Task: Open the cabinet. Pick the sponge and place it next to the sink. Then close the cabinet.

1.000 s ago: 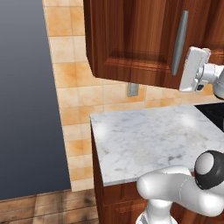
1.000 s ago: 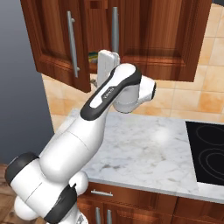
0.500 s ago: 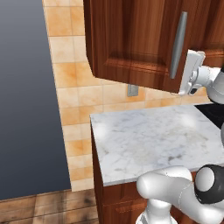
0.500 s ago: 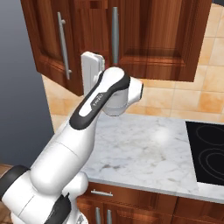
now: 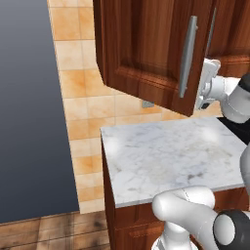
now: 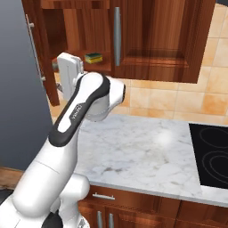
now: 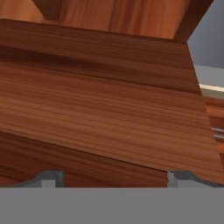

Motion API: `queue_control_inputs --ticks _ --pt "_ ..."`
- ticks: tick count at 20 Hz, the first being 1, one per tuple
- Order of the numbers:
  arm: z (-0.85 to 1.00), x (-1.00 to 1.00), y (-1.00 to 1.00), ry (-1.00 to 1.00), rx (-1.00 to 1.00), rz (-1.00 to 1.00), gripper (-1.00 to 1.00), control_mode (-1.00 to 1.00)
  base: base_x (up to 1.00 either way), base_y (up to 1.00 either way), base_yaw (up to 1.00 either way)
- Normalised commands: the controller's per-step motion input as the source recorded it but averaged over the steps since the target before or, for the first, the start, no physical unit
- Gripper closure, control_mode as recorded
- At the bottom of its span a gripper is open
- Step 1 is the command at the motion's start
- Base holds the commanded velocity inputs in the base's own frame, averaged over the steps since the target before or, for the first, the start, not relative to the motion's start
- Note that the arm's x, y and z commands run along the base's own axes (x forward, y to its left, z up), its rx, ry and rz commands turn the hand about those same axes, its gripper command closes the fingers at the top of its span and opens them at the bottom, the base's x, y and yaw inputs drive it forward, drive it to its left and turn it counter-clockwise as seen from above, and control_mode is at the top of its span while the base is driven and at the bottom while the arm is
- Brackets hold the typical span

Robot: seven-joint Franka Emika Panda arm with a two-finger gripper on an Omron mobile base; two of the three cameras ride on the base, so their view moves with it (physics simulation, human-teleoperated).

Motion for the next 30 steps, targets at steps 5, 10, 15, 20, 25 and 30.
queue_control_inputs --ticks 5,10,15,20,25,30 --pt "0.11 -0.63 0.69 -0.07 0.0 0.03 -1.0 -1.0 0.0 0.0 0.0" --pt "0.0 -0.27 0.57 0.0 0.0 0.0 -1.0 -1.0 0.0 0.0 0.0" --pt "0.01 -0.2 0.49 0.0 0.0 0.0 -1.0 -1.0 0.0 0.0 0.0" --pt "0.02 -0.08 0.3 0.0 0.0 0.0 -1.0 -1.0 0.0 0.0 0.0" --pt "0.0 0.0 0.0 0.0 0.0 -0.08 -1.0 -1.0 0.0 0.0 0.0" --pt "0.0 0.14 -0.19 0.0 -0.03 -0.23 -1.0 -1.0 0.0 0.0 0.0"
